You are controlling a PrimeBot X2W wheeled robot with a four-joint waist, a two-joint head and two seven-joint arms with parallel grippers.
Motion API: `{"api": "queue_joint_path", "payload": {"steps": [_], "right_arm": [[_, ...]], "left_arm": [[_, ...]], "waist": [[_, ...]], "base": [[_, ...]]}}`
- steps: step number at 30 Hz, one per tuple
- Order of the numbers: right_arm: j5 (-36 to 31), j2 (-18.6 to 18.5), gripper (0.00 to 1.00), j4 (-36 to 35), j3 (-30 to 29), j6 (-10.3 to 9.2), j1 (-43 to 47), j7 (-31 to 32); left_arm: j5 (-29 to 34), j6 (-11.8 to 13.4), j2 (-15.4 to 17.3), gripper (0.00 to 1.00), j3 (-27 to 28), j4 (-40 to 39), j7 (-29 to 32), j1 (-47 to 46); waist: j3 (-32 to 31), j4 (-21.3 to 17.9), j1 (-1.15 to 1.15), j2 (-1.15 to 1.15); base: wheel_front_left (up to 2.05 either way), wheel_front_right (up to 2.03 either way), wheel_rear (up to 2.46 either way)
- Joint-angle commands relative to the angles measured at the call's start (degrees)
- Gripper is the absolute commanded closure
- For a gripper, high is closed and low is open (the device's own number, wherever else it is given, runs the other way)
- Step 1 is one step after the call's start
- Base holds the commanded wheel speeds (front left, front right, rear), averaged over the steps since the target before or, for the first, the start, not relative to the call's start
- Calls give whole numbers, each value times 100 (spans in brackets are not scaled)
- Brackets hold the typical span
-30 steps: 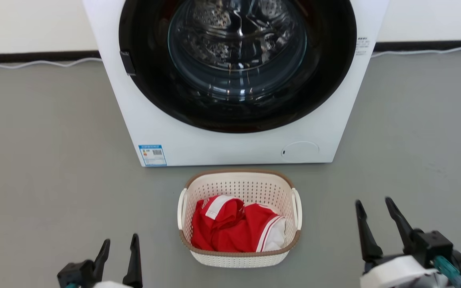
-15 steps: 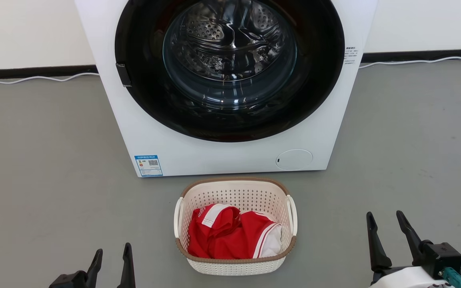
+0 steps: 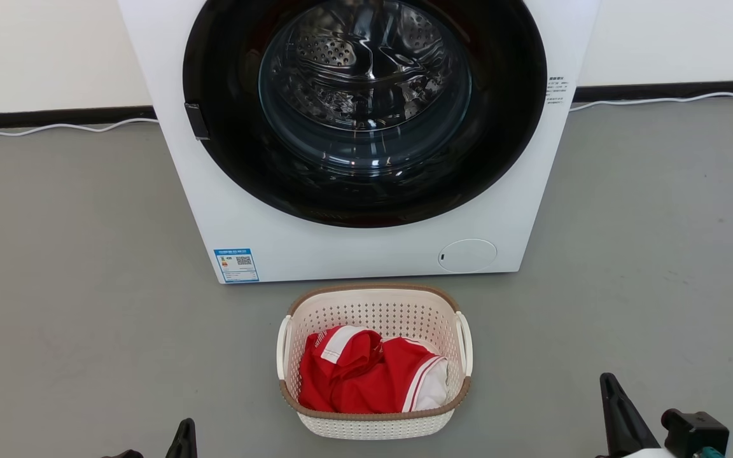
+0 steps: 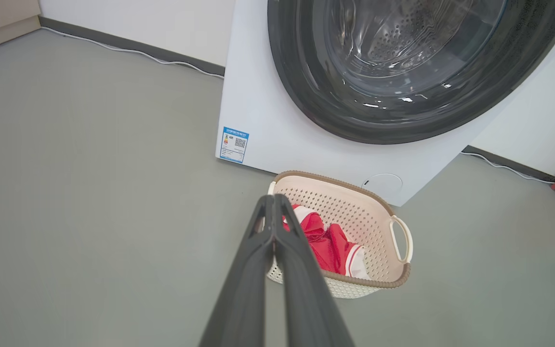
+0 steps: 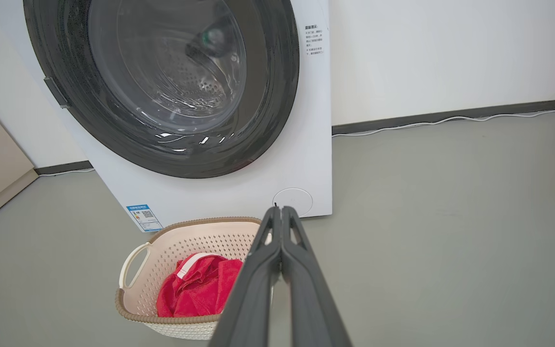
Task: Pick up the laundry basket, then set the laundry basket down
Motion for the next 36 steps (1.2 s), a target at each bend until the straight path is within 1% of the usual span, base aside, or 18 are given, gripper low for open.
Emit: {"api": "queue_joint_path", "payload": {"steps": [1,6,36], "right_arm": [[177,-29,100,-160,-35,3,-192,43],[540,-31,100,-204,-19,5,-204,110],[2679,-40,100,-393,-24,15,-360,596]], "left_arm": [[-143,-27,17,100,44,-145,32,-158],[-450,-47,22,100,50,-183,104,-191],[-2274,-166,50,100,157,-373,598,-443]], "waist": [[-1,3,10,0],[17,11,-2,0],[65,62,-3,0]], "base": [[0,0,0],[0,0,0],[0,0,0]]}}
